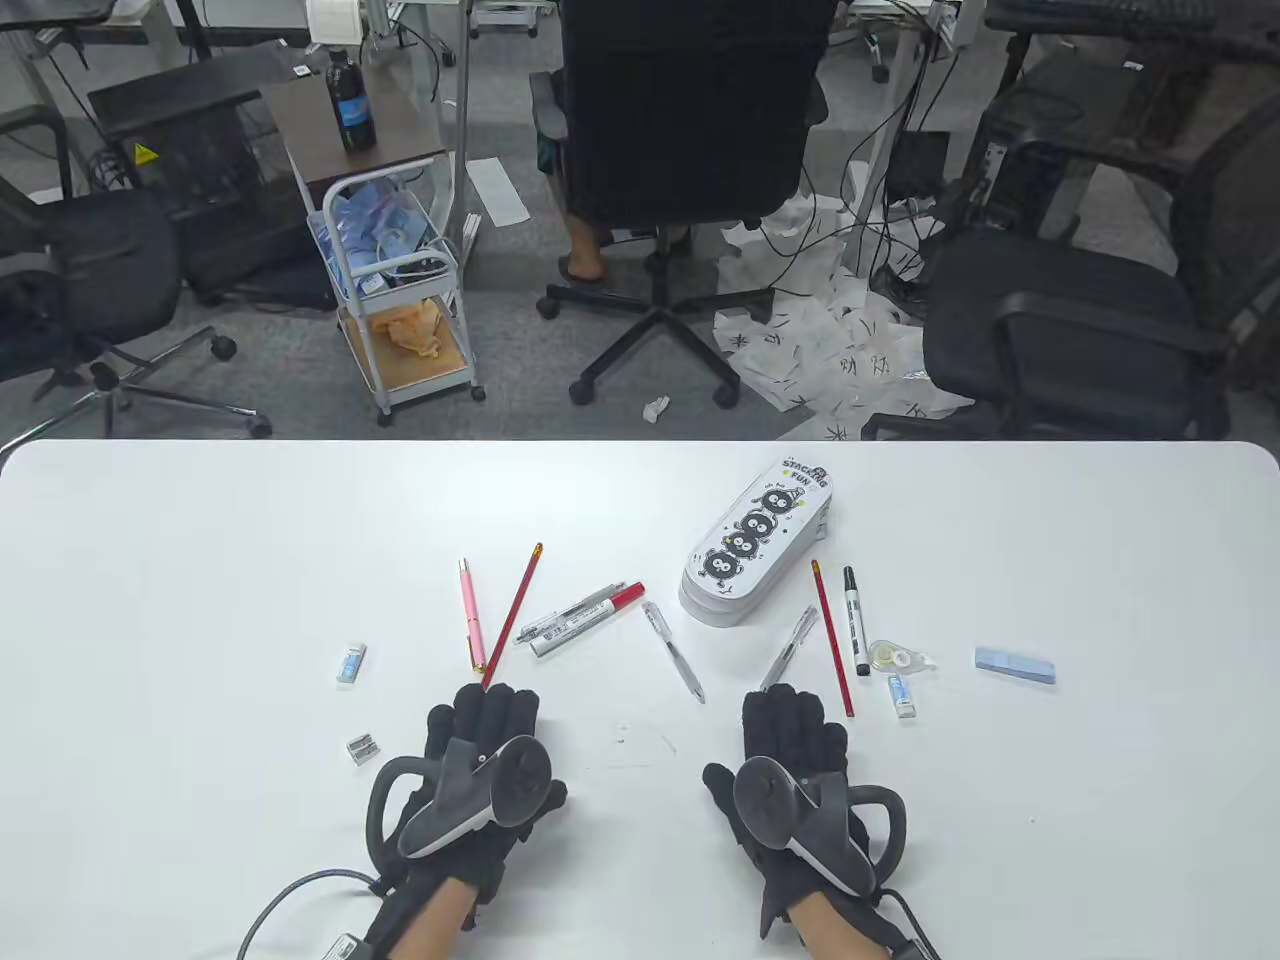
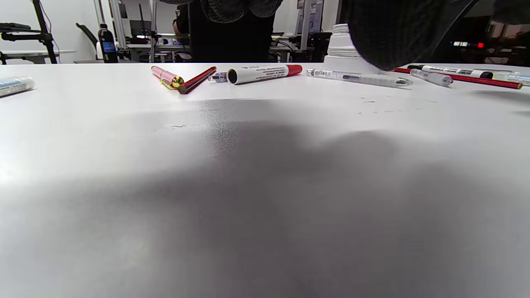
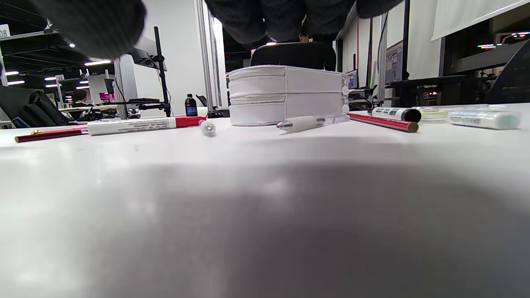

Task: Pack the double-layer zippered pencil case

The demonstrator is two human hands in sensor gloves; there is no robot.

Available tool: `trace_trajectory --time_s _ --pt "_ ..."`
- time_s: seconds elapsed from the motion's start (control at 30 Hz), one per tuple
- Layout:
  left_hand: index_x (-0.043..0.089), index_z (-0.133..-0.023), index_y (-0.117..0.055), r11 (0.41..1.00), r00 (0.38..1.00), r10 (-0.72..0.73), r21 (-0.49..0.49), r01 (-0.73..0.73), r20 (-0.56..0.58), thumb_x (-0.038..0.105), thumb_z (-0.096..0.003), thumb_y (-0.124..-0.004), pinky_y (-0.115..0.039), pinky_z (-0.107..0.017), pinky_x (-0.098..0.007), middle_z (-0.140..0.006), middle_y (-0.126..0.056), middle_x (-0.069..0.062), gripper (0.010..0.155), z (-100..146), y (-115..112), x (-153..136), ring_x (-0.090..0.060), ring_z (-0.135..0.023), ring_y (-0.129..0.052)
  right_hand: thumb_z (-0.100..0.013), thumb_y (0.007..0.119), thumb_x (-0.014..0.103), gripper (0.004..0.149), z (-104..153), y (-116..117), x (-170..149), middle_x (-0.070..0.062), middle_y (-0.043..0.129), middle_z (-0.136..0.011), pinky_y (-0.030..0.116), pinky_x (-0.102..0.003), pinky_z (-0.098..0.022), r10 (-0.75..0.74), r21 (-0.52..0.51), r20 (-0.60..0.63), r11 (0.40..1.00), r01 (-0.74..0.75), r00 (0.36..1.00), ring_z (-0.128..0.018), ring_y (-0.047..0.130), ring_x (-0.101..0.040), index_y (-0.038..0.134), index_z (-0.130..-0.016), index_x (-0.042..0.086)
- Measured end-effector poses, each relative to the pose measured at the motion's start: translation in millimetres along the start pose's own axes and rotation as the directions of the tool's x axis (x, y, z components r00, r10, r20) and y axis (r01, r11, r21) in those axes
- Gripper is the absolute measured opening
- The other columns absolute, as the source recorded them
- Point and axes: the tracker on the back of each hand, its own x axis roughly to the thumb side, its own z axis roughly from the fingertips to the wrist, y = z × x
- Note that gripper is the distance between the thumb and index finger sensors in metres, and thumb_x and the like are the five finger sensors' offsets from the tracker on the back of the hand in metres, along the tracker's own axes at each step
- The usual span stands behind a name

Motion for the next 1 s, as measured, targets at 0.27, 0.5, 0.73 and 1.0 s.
trace_trajectory --time_s 0.27,0.5,0.73,1.0 --pt "0.011 -0.119 -0.04 1.0 1.0 0.01 -0.001 -0.01 -0.001 0.059 -0.0523 -0.08 -0.032 -0.074 -0.062 -0.122 -0.044 -0.02 0.092 0.5 1.2 -1.3 -0.05 -0.108 -0.037 -0.049 0.063 0.061 0.078 -0.2 -1.0 -0.9 -0.016 0.041 -0.114 0.04 -0.055 -0.07 -0.005 0.01 -0.018 1.0 0.005 1.0 -0.1 0.041 -0.04 0.044 -0.108 0.014" --pt "0.01 -0.119 -0.039 1.0 1.0 0.006 0.01 -0.006 0.002 0.059 -0.0524 -0.08 -0.031 -0.074 -0.061 -0.122 -0.043 -0.02 0.093 0.1 1.3 -1.7 -0.05 -0.108 -0.036 -0.05 0.063 0.06 0.076 -0.7 -1.3 -0.9 -0.015 0.04 -0.114 0.04 -0.055 -0.07 -0.015 0.018 -0.022 1.0 0.015 1.0 -0.1 0.04 -0.04 0.043 -0.108 0.015" --pt "0.009 -0.119 -0.039 1.0 1.0 -0.004 -0.003 0.004 0.004 0.059 -0.0525 -0.079 -0.03 -0.073 -0.061 -0.122 -0.043 -0.021 0.093 -1.4 -3.0 -1.1 -0.05 -0.108 -0.035 -0.05 0.063 0.059 0.075 -0.8 -1.7 -0.1 -0.015 0.039 -0.114 0.039 -0.055 -0.069 -0.017 0.018 -0.033 1.0 0.018 0.999 -0.1 0.039 -0.04 0.043 -0.108 0.014" --pt "0.009 -0.119 -0.037 1.0 1.0 -0.003 0.0 0.003 -0.011 0.06 -0.0527 -0.078 -0.03 -0.073 -0.061 -0.122 -0.042 -0.021 0.093 -0.3 -2.9 -2.2 -0.051 -0.108 -0.035 -0.05 0.063 0.058 0.074 -1.3 -2.4 -0.8 -0.015 0.039 -0.114 0.039 -0.055 -0.069 -0.033 0.014 -0.033 0.999 0.033 0.999 -0.1 0.039 -0.04 0.043 -0.108 0.015"
